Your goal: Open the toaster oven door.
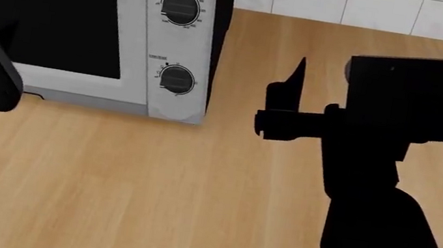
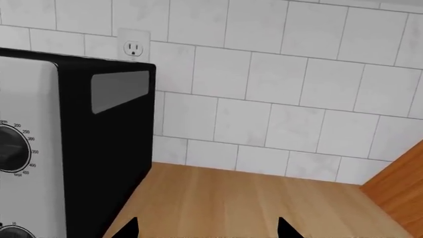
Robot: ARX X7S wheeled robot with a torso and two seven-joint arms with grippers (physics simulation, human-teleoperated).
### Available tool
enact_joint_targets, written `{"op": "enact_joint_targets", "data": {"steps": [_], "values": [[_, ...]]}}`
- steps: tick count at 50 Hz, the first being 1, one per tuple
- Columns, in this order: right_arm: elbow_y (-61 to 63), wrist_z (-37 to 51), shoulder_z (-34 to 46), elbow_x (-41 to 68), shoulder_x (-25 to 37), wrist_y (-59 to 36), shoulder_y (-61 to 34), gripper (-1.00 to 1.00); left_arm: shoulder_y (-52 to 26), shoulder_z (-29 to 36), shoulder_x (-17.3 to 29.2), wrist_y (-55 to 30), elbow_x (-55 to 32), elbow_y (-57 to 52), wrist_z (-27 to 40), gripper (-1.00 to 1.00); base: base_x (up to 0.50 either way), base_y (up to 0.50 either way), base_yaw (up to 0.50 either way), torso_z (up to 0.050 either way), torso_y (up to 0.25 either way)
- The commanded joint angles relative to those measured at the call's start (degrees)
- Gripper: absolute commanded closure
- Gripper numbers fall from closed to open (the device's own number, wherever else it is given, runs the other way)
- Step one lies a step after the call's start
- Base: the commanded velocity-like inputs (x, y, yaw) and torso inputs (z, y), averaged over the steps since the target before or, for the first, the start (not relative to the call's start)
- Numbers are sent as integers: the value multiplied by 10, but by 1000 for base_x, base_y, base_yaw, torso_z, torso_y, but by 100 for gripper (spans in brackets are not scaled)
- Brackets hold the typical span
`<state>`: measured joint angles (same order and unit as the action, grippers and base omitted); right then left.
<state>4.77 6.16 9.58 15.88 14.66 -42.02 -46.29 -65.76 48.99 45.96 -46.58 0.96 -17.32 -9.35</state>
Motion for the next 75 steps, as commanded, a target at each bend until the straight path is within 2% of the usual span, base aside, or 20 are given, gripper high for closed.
{"op": "enact_joint_targets", "data": {"steps": [1, 36, 52, 75], "values": [[-6, 0, 6, 1, 0, 4, -1, -100, -34, 34, 2, 56, 27, 57, -22, -100, 0, 0, 0, 0, 0], [-25, 2, 17, 4, 2, 11, -8, -100, -94, 78, -54, 177, 70, 266, -33, -100, 0, 0, 0, 0, 0], [-45, 2, 19, 3, 4, 28, -5, -100, -134, 104, -110, 285, 92, 436, -19, -100, 0, 0, 0, 0, 0], [-51, 5, 24, 6, 6, 29, -8, -100, -161, 126, -144, 341, 111, 542, -13, -100, 0, 0, 0, 0, 0]]}}
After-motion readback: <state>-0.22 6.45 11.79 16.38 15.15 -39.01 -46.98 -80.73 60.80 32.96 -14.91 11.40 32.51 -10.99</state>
